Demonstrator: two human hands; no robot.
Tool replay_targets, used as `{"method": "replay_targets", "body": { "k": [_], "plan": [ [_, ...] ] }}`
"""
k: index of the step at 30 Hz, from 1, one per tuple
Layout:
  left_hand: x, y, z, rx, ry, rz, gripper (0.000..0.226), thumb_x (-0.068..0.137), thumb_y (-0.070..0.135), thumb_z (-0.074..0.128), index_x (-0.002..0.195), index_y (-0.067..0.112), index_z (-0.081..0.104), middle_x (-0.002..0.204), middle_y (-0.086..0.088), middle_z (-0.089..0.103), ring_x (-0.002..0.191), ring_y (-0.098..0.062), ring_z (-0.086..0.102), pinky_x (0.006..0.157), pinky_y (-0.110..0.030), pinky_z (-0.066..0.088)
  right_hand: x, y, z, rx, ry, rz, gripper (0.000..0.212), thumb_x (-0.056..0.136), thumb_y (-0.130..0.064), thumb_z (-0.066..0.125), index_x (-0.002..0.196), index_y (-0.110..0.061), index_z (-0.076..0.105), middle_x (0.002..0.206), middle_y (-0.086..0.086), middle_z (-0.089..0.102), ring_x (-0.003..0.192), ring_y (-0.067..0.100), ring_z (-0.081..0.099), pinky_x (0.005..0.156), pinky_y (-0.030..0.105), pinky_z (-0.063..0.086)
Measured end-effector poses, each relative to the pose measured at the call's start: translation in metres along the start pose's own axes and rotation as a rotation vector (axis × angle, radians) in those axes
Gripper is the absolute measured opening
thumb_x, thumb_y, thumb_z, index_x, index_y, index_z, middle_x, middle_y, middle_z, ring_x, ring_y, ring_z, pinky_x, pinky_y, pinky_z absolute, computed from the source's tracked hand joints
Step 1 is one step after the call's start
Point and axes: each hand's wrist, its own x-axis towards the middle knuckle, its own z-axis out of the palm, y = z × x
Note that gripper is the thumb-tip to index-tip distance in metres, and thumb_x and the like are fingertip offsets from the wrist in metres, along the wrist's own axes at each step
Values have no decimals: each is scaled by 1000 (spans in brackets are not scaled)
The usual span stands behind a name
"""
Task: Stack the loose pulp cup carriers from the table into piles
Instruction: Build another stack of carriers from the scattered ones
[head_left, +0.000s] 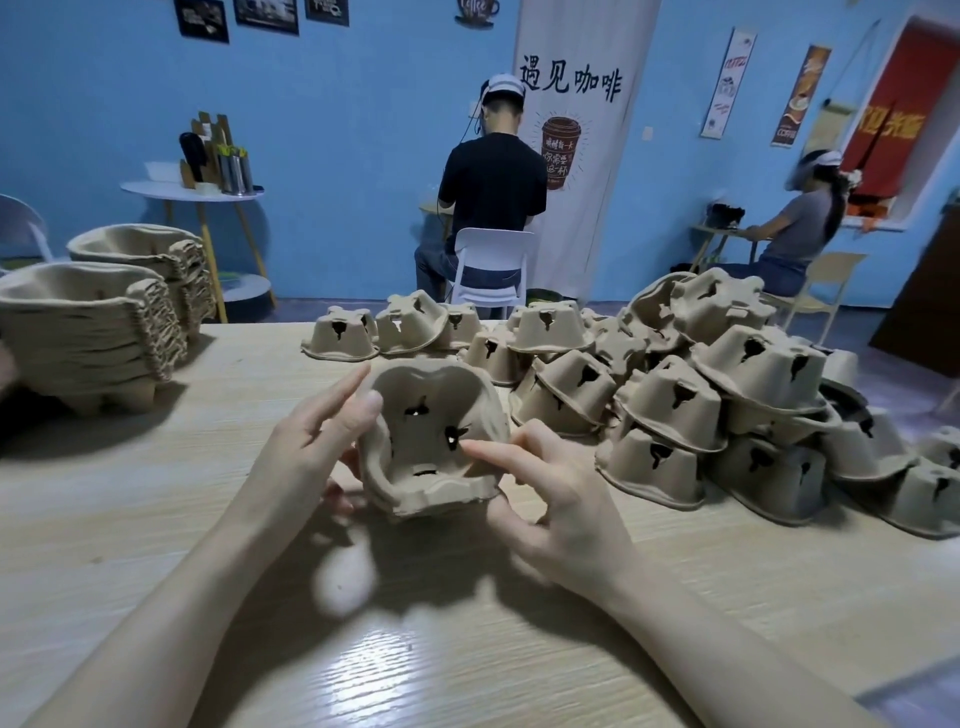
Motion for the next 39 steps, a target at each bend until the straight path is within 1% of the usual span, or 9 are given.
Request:
{"method": "replay_targets", "body": {
  "k": [4,8,13,15,22,27,31,35,39],
  "plan": [
    [-1,-2,0,63,14,2,65,64,60,64,128,51,55,104,3,67,82,3,64,63,-30,47,0,-4,-2,-25,-20,5,46,78,-21,56,123,-20,66,89,-6,47,78,10,49,72,21,43],
    [-2,-2,2,44,52,20,58,77,43,77,132,43,58,86,13,64,72,-2,61,55,-29,51,-2,-3,-4,12,-45,8,50,80,-21,56,130,-24,60,94,-13,44,83,5,48,77,19,43],
    [1,-6,2,13,71,36,51,76,49,61,127,46,61,97,6,70,78,-10,57,63,-29,51,5,15,-31,-21,6,111,49,85,-30,54,134,-27,55,103,-8,53,72,7,52,66,23,48],
    [2,-6,2,-12,72,38,47,77,48,61,124,45,64,99,9,72,79,-11,60,77,-40,53,12,36,-53,-151,77,251,46,85,-31,57,131,-30,57,106,-11,52,64,5,49,62,30,52],
    [4,-7,3,13,99,22,37,79,45,61,116,49,66,86,21,72,68,0,60,84,-53,53,32,87,-133,-641,-182,666,46,89,-39,58,134,-34,52,127,0,54,114,25,56,87,38,48],
    [4,-7,4,8,106,49,36,83,40,60,118,44,64,78,22,71,65,5,57,80,-42,52,41,84,-140,-670,-343,682,41,90,-36,59,131,-37,56,130,2,54,121,24,51,89,35,44],
    [4,-8,4,13,92,66,30,91,30,59,117,43,62,74,25,70,62,7,56,61,-16,49,37,82,-131,-704,-290,621,35,92,-30,57,127,-38,59,132,-3,55,119,24,55,86,36,47],
    [4,-8,2,-1,85,55,37,80,42,59,117,45,63,75,22,70,64,4,54,63,-22,49,33,83,-126,-707,-269,569,32,94,-30,55,125,-37,59,129,-4,52,110,26,59,80,35,49],
    [5,-10,3,-9,82,61,35,82,39,60,117,45,63,75,25,69,63,5,53,58,-13,46,37,81,-126,-780,-344,547,35,95,-29,54,129,-37,56,121,2,46,100,27,61,69,31,43]
  ]
}}
